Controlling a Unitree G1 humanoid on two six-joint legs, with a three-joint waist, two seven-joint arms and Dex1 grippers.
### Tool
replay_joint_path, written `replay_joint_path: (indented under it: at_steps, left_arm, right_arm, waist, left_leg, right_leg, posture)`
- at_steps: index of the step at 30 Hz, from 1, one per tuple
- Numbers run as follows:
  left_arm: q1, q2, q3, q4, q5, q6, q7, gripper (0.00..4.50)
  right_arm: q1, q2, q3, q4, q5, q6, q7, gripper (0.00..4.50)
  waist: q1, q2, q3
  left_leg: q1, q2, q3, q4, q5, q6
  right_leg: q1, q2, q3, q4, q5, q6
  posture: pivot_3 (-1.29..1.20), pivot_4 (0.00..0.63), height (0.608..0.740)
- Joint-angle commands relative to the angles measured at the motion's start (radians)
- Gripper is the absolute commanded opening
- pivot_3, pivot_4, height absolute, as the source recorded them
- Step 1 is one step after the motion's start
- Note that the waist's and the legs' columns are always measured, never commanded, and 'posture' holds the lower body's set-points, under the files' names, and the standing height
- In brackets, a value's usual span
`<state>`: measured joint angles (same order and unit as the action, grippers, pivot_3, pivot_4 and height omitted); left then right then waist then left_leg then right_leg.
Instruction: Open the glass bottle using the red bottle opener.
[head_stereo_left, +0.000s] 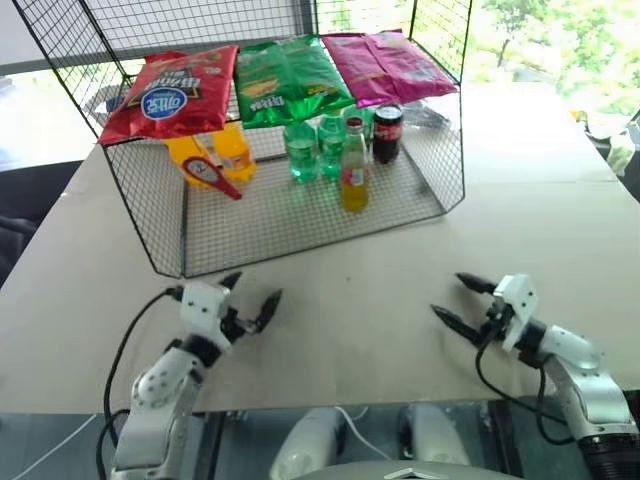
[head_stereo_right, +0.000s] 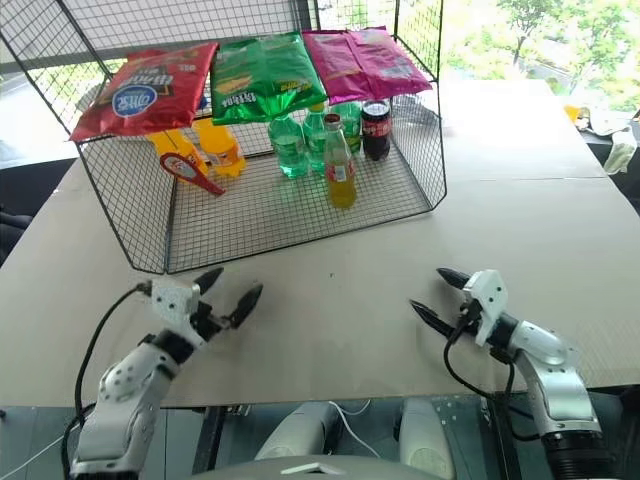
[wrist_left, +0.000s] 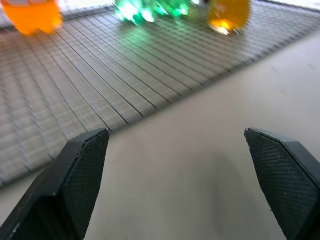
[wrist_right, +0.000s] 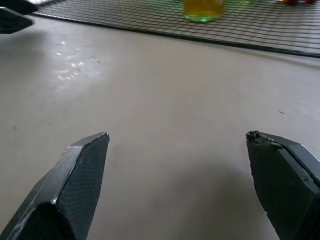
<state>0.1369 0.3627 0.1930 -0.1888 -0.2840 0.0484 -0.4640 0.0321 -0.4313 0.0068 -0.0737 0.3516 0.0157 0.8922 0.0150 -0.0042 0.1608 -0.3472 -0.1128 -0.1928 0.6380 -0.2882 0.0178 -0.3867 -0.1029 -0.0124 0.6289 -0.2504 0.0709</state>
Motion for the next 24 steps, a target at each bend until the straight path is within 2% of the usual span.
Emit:
replay_joint_path:
  at_steps: [1, 7, 12, 17, 24]
  left_arm:
    - [-0.086, -0.023, 0.027, 0.04, 0.036, -0.049, 0.076, 4.5]
    - [-0.253, -0.054, 0.073, 0.134, 0.054, -0.106, 0.182, 4.5]
    - [-0.367, -0.049, 0.095, 0.187, 0.064, -0.143, 0.23, 4.5]
    - [-0.461, -0.034, 0.115, 0.266, 0.065, -0.183, 0.247, 4.5]
    - [-0.534, -0.026, 0.125, 0.277, 0.045, -0.194, 0.241, 4.5]
  right_arm:
    - [-0.046, 0.014, 0.023, -0.12, 0.053, 0.05, -0.002, 4.41]
    - [-0.134, 0.029, 0.043, -0.237, 0.109, 0.139, -0.027, 4.41]
    - [-0.205, 0.049, 0.06, -0.298, 0.129, 0.191, -0.065, 4.41]
    - [-0.218, 0.056, 0.074, -0.317, 0.127, 0.208, -0.081, 4.41]
    - [-0.202, 0.049, 0.089, -0.309, 0.104, 0.192, -0.074, 4.41]
  waist:
    - [0.0, 0.0, 0.0]
    - [0.0, -0.002, -0.001]
    - [-0.001, -0.003, -0.001]
    - [0.0, -0.004, -0.002]
    - [-0.002, -0.005, -0.003]
  left_leg:
    - [0.0, 0.0, 0.0, 0.0, 0.0, 0.0]
    - [-0.003, -0.002, 0.0, 0.001, 0.0, 0.001]
    - [-0.016, -0.002, 0.0, 0.01, -0.001, 0.002]
    - [-0.016, -0.004, 0.0, 0.015, -0.001, 0.002]
    - [-0.016, -0.005, 0.001, 0.016, -0.001, 0.002]
  right_leg:
    - [0.0, 0.0, 0.0, 0.0, 0.0, 0.0]
    - [-0.003, 0.0, 0.0, 0.0, 0.001, 0.0]
    - [-0.014, -0.001, 0.0, 0.004, 0.001, -0.001]
    - [-0.015, 0.0, 0.0, 0.01, 0.001, 0.0]
    - [-0.016, 0.0, 0.001, 0.012, 0.001, 0.0]
  posture:
    - [0.0, 0.15, 0.74]
    - [0.0, 0.15, 0.74]
    - [0.0, 0.15, 0.74]
    - [0.0, 0.15, 0.74]
    - [0.0, 0.15, 0.74]
